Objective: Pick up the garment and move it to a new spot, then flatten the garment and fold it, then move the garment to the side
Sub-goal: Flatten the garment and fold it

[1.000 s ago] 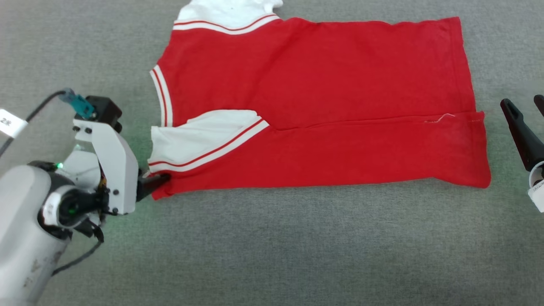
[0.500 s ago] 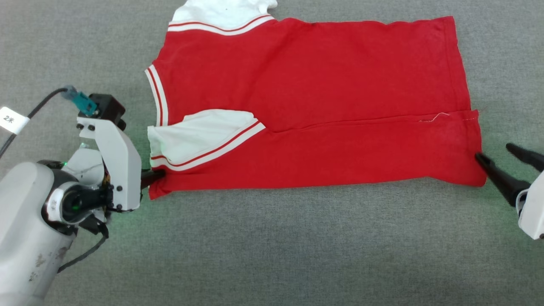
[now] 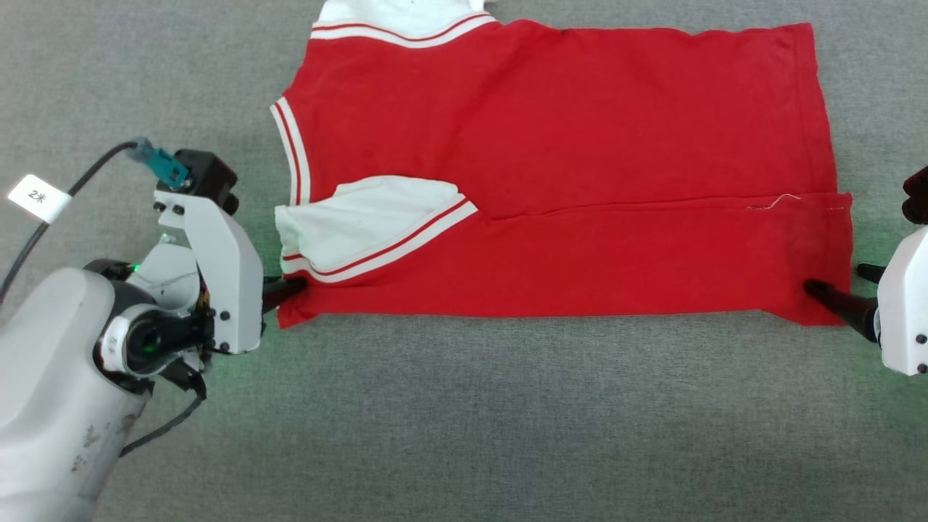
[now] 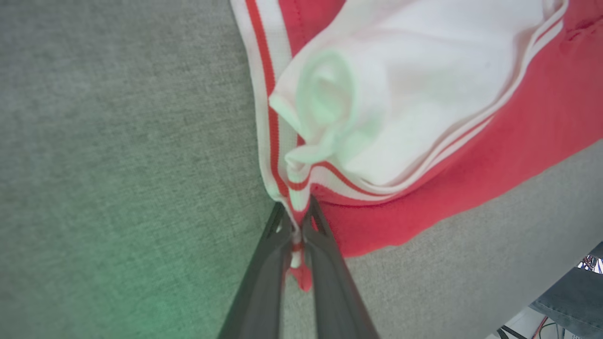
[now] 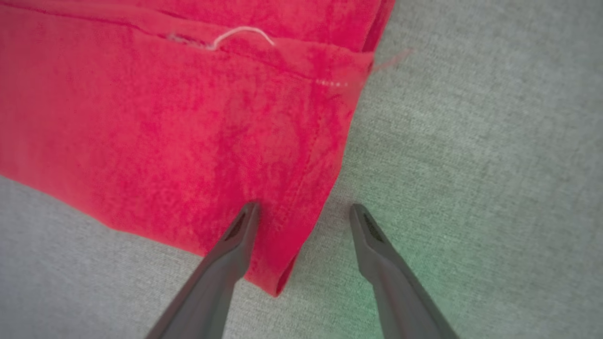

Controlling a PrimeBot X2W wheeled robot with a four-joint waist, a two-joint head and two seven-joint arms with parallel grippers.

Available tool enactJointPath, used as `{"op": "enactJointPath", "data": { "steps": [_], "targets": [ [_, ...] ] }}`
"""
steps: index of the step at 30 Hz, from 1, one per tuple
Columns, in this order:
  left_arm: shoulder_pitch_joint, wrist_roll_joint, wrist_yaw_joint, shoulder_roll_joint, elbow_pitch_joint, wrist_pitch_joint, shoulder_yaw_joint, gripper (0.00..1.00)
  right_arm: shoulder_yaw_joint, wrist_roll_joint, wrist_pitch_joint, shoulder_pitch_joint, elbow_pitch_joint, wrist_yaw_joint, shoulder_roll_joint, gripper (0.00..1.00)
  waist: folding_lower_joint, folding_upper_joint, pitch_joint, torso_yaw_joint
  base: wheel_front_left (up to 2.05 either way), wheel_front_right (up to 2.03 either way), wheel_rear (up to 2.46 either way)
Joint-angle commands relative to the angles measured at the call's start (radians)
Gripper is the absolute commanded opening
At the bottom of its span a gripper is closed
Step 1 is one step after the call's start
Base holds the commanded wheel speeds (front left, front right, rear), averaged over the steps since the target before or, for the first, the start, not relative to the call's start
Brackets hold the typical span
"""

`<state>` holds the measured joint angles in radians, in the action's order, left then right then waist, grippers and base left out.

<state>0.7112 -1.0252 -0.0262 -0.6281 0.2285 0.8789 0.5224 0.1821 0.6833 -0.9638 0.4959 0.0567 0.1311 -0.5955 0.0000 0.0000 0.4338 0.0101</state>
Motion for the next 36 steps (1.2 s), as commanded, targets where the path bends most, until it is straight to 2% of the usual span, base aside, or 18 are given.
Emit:
{"op": "enactJointPath", "data": {
  "steps": [1, 2, 3, 4, 5, 12, 21, 29, 36],
  "targets": [
    [-0.016, 0.001, -0.005, 0.029, 0.012, -0.003, 0.023, 0.0, 0.012, 0.0, -0.012, 0.001, 0.012, -0.001, 0.006, 0.95, 0.0, 0.0, 0.004, 0.007, 0.0, 0.0, 0.0],
    [-0.014, 0.0, -0.008, 0.032, 0.015, -0.008, 0.022, 0.0, 0.018, 0.002, -0.021, 0.003, 0.015, -0.001, 0.008, 0.6, 0.0, 0.0, 0.005, 0.009, 0.0, 0.0, 0.0],
    [-0.014, -0.002, -0.009, 0.036, 0.019, -0.011, 0.023, 0.0, 0.017, 0.005, -0.025, 0.006, 0.018, -0.001, 0.011, 0.42, 0.0, 0.0, 0.005, 0.012, 0.0, 0.0, 0.0],
    [-0.014, -0.003, -0.011, 0.04, 0.023, -0.013, 0.024, 0.0, 0.024, 0.006, -0.026, 0.008, 0.014, -0.001, 0.012, 0.14, 0.0, 0.0, 0.004, 0.014, 0.0, 0.0, 0.0],
    [-0.014, -0.003, -0.016, 0.042, 0.026, -0.018, 0.025, 0.0, 0.026, 0.006, -0.028, 0.006, 0.013, -0.001, 0.013, 0.0, 0.0, 0.0, 0.003, 0.015, 0.0, 0.0, 0.0],
    [-0.047, -0.028, -0.034, 0.05, 0.041, -0.056, 0.006, 0.0, 0.008, 0.021, -0.019, -0.038, 0.009, -0.001, -0.005, 0.0, 0.0, 0.0, -0.046, 0.019, 0.0, 0.0, 0.0],
    [-0.186, -0.083, -0.045, -0.012, -0.045, -0.093, -0.032, 0.0, -0.038, 0.059, -0.003, -0.167, -0.059, -0.001, -0.012, 0.0, 0.0, 0.0, -0.145, 0.017, 0.0, 0.0, 0.0],
    [-0.358, -0.113, -0.008, -0.088, -0.234, -0.114, -0.057, 0.0, -0.114, 0.093, -0.036, -0.334, -0.149, -0.001, -0.045, 0.0, 0.0, 0.0, -0.177, 0.02, 0.0, 0.0, 0.0],
    [-0.472, -0.099, 0.038, -0.127, -0.377, -0.146, -0.067, 0.0, -0.168, 0.094, -0.051, -0.422, -0.227, -0.001, -0.034, 0.0, 0.0, 0.0, -0.183, 0.019, 0.0, 0.0, 0.0]
  ]
}}
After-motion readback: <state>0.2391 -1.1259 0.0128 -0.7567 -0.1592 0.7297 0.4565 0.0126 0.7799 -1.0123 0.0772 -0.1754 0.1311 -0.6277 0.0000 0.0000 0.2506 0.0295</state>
